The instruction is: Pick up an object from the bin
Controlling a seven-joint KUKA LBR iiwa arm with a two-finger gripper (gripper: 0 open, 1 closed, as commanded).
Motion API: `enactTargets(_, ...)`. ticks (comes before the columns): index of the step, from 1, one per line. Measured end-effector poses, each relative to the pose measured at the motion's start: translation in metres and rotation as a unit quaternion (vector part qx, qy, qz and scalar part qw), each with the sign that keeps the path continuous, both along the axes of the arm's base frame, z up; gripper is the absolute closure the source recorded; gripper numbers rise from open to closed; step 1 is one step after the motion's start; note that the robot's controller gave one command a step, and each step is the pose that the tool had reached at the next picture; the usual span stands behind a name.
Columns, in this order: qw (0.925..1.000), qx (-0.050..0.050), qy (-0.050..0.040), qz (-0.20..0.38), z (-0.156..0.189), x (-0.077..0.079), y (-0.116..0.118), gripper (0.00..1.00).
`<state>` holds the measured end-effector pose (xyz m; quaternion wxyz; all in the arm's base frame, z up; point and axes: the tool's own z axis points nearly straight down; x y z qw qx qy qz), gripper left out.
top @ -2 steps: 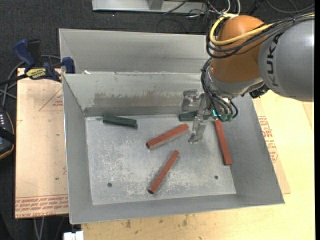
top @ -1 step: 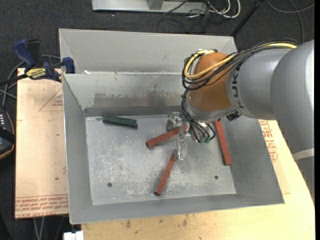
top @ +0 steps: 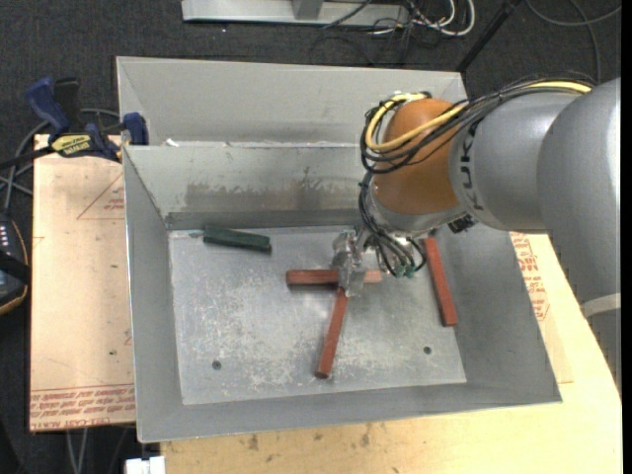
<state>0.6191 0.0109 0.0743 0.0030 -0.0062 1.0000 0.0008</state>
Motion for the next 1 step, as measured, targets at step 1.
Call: enactTargets(1, 0.9899, -0.001, -0.0028, 0.142, 0.1345, 0.0058, 0.0353, 1.0)
